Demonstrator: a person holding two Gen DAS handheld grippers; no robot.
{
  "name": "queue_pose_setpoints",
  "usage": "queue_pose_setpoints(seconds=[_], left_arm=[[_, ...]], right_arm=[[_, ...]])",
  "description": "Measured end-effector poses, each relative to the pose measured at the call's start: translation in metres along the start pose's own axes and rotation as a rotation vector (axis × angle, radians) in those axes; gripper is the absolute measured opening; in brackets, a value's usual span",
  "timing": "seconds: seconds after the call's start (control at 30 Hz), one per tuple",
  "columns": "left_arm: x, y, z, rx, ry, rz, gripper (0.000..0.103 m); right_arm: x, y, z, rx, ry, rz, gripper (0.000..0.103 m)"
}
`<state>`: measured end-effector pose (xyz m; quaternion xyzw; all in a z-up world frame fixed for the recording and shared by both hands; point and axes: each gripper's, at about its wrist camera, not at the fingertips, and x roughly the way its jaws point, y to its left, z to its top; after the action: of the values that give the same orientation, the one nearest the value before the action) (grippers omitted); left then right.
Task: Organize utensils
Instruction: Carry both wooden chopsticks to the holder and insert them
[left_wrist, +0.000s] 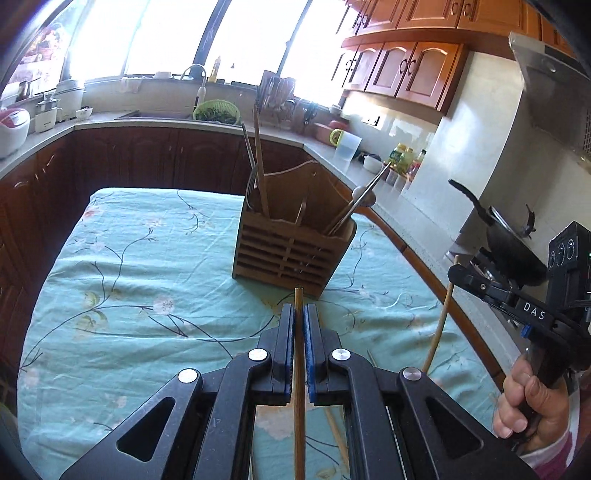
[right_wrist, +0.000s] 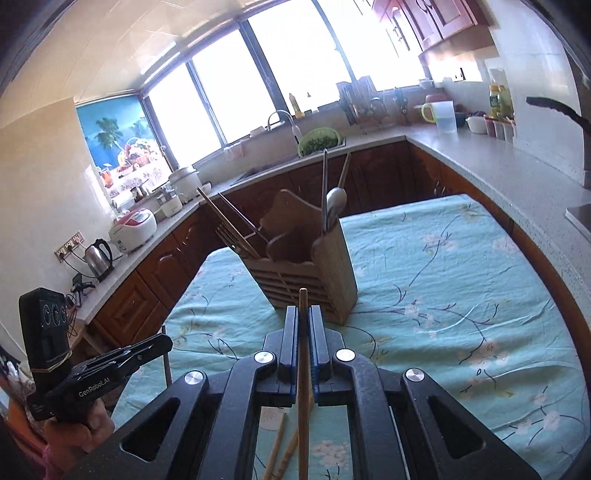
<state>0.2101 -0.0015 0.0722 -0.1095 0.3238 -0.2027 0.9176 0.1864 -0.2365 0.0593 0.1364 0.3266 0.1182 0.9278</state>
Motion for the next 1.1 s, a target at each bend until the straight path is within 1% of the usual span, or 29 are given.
queue_pose_setpoints(seconds=[0.13,0.3,0.47,0.87,1.03,1.1], left_arm=[[-0.029,0.000,0.004,0.011,-0.054,-0.009,0.003],[-0.054,0.001,0.008,0.021,-0.107,-0.006,0.003],[-0.061,0.004,0.012,0.020,-0.136,0.000,0.003],[-0.055,0.007,0.026,0.018,-0.180,0.003,0.003],[-0.052,0.006,0.037,0.020,-0.213,0.003,0.003],[-0.051,0.006,0.047,0.020,-0.236,0.005,0.003]], right_arm=[[-0.018,0.006,0.012,-0.014,-0.056,0.005,0.005],[-0.027,0.012,0.022,-0.027,-0.092,0.001,0.005],[-0.027,0.016,0.028,-0.033,-0.102,-0.002,0.005],[-0.023,0.014,0.037,-0.035,-0.124,-0.006,0.005],[-0.022,0.016,0.050,-0.035,-0.150,-0.007,0.005],[-0.021,0.017,0.058,-0.035,-0.166,-0.008,0.005]])
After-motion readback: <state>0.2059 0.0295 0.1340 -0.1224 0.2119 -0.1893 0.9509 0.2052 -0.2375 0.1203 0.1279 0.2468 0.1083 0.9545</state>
